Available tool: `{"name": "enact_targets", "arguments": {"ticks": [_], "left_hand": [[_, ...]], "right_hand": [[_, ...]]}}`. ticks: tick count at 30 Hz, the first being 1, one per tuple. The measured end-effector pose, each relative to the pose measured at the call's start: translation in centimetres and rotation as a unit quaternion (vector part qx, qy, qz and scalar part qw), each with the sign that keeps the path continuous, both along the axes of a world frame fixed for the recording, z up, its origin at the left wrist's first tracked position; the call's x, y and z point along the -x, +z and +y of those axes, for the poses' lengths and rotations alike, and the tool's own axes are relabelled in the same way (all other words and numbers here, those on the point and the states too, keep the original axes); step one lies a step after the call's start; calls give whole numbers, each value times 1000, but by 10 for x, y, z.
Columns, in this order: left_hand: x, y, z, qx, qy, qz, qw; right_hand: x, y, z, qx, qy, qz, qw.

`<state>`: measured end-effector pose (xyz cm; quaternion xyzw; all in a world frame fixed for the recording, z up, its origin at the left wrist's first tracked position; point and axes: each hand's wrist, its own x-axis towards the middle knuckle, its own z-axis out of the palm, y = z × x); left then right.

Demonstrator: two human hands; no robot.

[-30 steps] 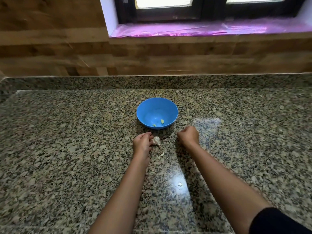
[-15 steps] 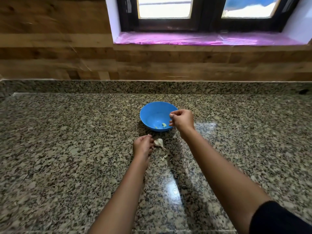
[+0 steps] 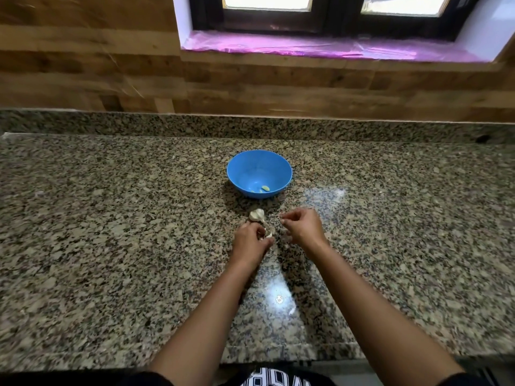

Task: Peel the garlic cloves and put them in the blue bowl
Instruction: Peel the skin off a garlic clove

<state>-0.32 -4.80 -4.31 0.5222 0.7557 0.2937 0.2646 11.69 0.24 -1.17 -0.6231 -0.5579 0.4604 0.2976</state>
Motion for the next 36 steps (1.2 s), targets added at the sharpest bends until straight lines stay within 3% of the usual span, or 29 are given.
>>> {"name": "enact_targets", "arguments": {"ticks": [7, 17, 23, 27, 30, 34, 36], "left_hand": [[-4, -3, 3, -16, -27, 53, 998], [11, -5, -9, -52, 15, -25, 998], [17, -8, -18, -57, 32, -91, 994], [18, -10, -25, -78, 23, -87, 993], [15, -11, -31, -93, 18, -83, 992], [7, -17, -34, -93, -21, -43, 995], [1, -24, -41, -91, -47, -2, 995]], "right_hand": [[-4, -7, -10, -27, 57, -52, 997], [4, -13, -6, -74, 121, -170, 975], [11, -21, 0, -135, 161, -292, 933], [5, -23, -10, -186, 202, -351, 895], [-1, -25, -17, -183, 201, -330, 904], [-9, -17, -27, -100, 139, -170, 970], [-13, -12, -30, -62, 132, -149, 978]]}}
